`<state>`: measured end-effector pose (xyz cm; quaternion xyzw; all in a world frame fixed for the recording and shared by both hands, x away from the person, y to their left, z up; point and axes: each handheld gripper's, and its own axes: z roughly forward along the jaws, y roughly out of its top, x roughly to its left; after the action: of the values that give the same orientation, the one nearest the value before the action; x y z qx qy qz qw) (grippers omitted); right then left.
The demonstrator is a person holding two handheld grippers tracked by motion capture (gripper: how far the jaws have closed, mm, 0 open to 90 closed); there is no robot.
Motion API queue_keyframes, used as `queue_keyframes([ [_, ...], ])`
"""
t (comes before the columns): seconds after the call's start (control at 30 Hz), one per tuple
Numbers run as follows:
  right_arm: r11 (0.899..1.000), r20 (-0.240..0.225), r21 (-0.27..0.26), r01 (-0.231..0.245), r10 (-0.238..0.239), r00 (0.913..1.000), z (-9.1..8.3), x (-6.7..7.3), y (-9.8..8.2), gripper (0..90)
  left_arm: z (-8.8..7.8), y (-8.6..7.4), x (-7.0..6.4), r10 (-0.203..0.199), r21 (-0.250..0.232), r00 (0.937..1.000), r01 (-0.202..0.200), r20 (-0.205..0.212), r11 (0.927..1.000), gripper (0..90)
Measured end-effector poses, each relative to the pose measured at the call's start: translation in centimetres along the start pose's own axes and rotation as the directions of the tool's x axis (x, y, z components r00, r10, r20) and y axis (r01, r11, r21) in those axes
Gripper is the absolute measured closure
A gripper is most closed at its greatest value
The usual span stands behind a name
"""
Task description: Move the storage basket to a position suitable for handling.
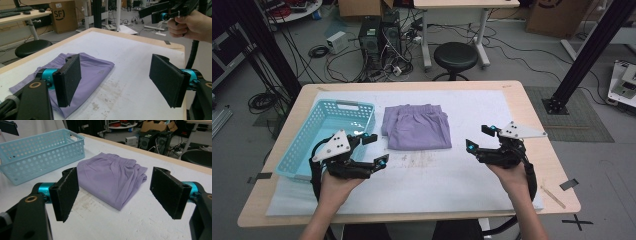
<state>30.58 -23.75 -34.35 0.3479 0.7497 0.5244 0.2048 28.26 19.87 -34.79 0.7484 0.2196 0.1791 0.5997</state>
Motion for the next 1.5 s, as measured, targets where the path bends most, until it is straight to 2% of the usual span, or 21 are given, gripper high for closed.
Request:
queue_keyframes([
  [0.37, 1.0, -0.01, 0.009, -0.004, 0.004, 0.9999, 0.3, -0.4, -0.2, 23.6, 0.5, 0.1, -0.4, 0.007, 0.009, 1.0, -0.007, 0.001, 0.9999, 25.6],
  [0.57, 1.0, -0.007, 0.011, 0.004, -0.004, 1.0, 0.4, 0.0, -0.3, 23.6, 0.6, 0.0, -0.8, 0.011, 0.006, 0.9999, -0.011, -0.004, 0.9999, 25.6],
  [0.77, 1.0, -0.001, 0.019, 0.0, 0.0, 1.0, 0.9, 0.0, -0.6, 23.6, 1.2, -0.3, -1.1, -0.029, 0.014, 0.9994, 0.029, -0.018, 0.9995, 25.6],
  [0.87, 1.0, 0.001, 0.022, -0.007, 0.007, 1.0, 1.1, -0.1, -0.7, 23.6, 1.9, -0.5, -1.5, -0.024, 0.025, 0.9997, 0.024, -0.008, 0.9994, 25.6],
  [0.97, 0.999, 0.003, 0.029, -0.019, 0.019, 0.9998, 1.5, -0.2, -1.0, 23.6, 2.5, -0.8, -2.0, -0.002, 0.023, 0.9997, 0.003, -0.026, 0.9997, 25.6],
  [1.27, 0.998, 0.016, 0.049, -0.036, 0.036, 0.9992, 2.2, -0.5, -1.7, 23.9, 3.8, -2.2, -2.3, -0.026, 0.031, 0.9966, 0.029, -0.078, 0.9991, 27.0],
  [1.5, 0.998, 0.01, 0.054, -0.03, 0.03, 0.9995, 2.5, -0.3, -1.8, 24.0, 3.6, -2.2, -2.6, -0.018, 0.033, 0.9972, 0.02, -0.073, 0.9993, 27.3],
])
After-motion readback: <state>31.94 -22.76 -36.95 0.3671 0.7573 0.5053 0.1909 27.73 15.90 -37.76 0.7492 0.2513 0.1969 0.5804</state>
